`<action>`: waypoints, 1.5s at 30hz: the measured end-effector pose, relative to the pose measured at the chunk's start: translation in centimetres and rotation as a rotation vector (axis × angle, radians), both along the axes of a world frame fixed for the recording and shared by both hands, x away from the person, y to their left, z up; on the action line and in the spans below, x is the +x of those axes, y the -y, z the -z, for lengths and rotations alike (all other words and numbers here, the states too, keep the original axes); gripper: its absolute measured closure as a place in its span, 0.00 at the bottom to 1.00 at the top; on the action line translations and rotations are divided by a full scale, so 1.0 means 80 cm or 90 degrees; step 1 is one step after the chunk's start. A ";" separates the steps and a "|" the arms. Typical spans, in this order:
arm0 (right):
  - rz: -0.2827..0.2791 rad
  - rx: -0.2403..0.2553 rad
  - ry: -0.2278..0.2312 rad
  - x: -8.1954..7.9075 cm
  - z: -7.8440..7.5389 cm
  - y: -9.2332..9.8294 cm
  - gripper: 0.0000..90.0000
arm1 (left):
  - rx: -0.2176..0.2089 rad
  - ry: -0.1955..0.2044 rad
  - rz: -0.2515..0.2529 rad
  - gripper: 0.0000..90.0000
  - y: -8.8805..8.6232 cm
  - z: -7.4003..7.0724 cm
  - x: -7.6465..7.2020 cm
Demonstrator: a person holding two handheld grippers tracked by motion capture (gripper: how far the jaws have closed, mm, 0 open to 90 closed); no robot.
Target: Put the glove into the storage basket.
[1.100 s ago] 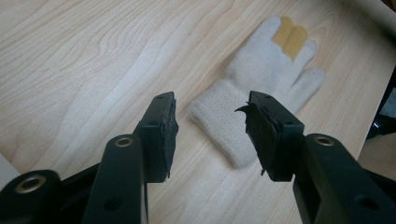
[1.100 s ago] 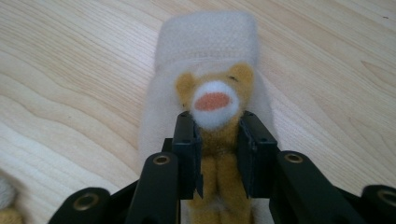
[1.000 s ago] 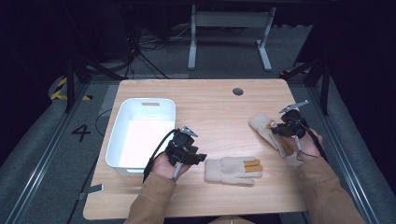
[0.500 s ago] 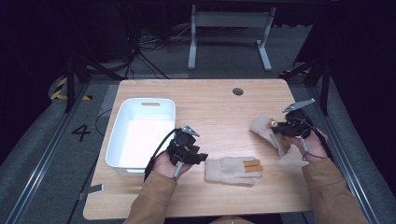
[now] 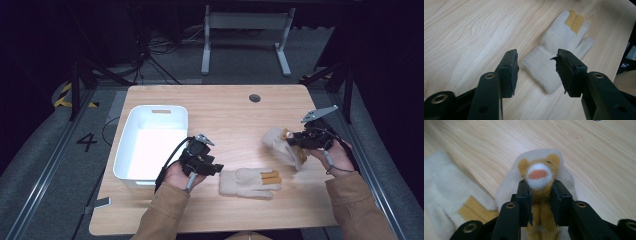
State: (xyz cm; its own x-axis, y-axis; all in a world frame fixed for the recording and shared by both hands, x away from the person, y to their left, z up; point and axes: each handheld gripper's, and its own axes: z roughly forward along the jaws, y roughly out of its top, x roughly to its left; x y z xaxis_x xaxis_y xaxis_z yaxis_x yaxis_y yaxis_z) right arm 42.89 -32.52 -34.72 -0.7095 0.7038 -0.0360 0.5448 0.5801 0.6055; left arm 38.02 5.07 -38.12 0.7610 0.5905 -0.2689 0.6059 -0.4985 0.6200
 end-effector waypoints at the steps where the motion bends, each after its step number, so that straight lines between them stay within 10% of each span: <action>1: -0.008 0.002 -0.001 -0.001 -0.001 -0.001 0.79 | 0.000 0.000 0.001 0.57 0.000 0.000 0.000; 18: -0.120 0.010 -0.006 -0.024 -0.013 -0.038 0.79 | -0.007 -0.038 0.022 0.54 0.002 -0.001 0.003; 45: -0.300 0.001 -0.001 -0.058 0.005 -0.116 0.78 | 0.007 -0.031 0.048 0.51 0.004 -0.003 -0.001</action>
